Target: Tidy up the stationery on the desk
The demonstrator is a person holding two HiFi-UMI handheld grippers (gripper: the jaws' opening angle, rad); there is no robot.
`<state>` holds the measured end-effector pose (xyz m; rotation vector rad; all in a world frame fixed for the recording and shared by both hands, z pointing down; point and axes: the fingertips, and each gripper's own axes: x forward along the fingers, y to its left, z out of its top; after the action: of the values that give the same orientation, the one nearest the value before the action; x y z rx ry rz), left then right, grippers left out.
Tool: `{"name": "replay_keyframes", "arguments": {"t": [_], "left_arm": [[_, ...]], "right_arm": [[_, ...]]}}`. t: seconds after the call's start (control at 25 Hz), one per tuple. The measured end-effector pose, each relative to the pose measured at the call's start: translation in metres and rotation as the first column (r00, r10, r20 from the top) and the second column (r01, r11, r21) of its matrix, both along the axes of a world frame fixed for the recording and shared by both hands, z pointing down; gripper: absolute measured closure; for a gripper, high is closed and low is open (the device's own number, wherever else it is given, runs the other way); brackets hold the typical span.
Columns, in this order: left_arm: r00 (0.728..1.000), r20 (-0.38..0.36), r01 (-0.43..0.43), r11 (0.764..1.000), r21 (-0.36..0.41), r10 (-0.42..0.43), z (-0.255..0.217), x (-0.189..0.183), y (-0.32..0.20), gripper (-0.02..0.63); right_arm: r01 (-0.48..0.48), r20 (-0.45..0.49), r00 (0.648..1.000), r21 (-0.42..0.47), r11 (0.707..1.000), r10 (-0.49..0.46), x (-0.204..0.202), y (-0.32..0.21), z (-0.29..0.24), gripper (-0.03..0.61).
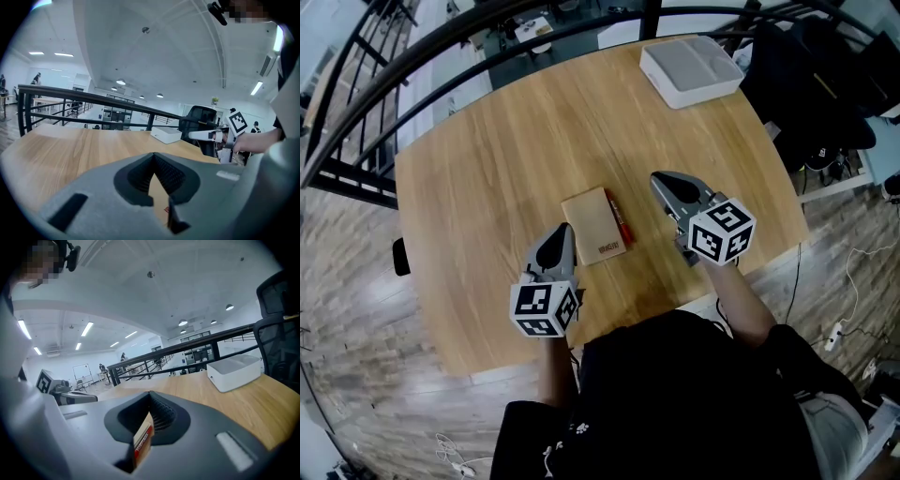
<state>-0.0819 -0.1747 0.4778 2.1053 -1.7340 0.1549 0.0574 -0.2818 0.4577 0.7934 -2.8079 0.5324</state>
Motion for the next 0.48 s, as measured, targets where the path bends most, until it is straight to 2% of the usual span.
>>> {"name": "replay_keyframes", "arguments": {"t": [0.48], "left_arm": [[1.0, 0.009, 0.001, 1.0, 0.013, -0.001, -0.005, 0.01, -0.002, 0.615]], "right_arm": [[0.05, -0.024, 0.998, 0.033, 0.998, -0.049, 0.012, 0.004, -0.005, 0.572]]}}
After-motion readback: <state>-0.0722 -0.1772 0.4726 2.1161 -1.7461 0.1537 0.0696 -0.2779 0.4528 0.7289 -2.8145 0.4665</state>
